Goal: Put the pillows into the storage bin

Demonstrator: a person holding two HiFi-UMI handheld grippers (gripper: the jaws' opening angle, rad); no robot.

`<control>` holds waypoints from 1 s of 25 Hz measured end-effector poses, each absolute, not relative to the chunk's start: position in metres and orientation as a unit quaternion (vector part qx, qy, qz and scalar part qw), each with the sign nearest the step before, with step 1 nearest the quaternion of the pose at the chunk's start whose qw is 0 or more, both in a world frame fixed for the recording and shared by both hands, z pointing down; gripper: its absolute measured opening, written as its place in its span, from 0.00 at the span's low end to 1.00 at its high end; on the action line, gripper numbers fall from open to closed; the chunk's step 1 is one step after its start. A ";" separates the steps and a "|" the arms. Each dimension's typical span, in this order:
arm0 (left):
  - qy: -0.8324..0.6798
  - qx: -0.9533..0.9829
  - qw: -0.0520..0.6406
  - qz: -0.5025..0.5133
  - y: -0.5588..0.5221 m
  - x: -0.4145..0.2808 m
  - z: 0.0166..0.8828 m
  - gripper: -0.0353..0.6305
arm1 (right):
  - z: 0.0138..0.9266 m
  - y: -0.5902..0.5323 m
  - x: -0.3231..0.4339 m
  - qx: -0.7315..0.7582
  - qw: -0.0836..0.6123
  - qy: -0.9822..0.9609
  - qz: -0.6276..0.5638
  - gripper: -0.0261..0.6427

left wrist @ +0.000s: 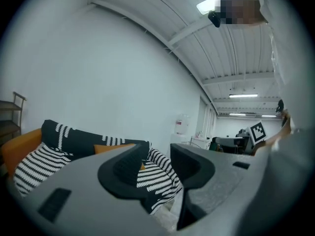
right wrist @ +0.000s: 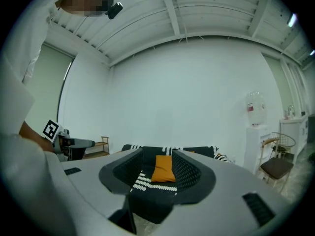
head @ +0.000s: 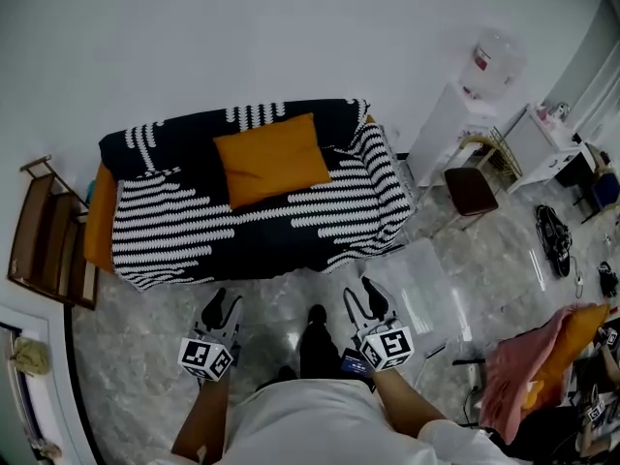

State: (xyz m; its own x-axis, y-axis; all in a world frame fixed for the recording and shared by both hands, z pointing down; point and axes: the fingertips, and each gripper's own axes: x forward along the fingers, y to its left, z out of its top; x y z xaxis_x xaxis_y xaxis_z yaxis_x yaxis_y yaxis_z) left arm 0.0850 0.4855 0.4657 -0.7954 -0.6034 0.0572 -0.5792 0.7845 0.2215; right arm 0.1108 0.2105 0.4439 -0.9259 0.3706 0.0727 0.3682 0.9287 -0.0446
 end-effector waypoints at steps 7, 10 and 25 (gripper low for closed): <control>-0.947 0.300 0.070 -0.089 0.470 0.005 0.465 0.32 | 0.451 0.199 0.017 -0.207 0.037 -0.977 0.027 0.33; -0.951 0.289 0.074 -0.088 0.463 -0.034 0.460 0.32 | 0.446 0.195 -0.031 -0.225 0.035 -0.973 0.032 0.33; -0.961 0.234 0.100 -0.106 0.429 -0.198 0.473 0.34 | 0.459 0.145 -0.221 -0.278 0.054 -0.958 0.037 0.33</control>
State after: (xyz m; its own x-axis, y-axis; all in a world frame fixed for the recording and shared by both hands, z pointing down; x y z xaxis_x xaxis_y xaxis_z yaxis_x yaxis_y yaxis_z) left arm -0.1977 0.4290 0.4729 -0.8700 -0.4719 0.1427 -0.4294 0.8676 0.2509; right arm -0.2214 0.1445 0.4588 -0.8398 0.5363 0.0837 0.5284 0.8431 -0.1002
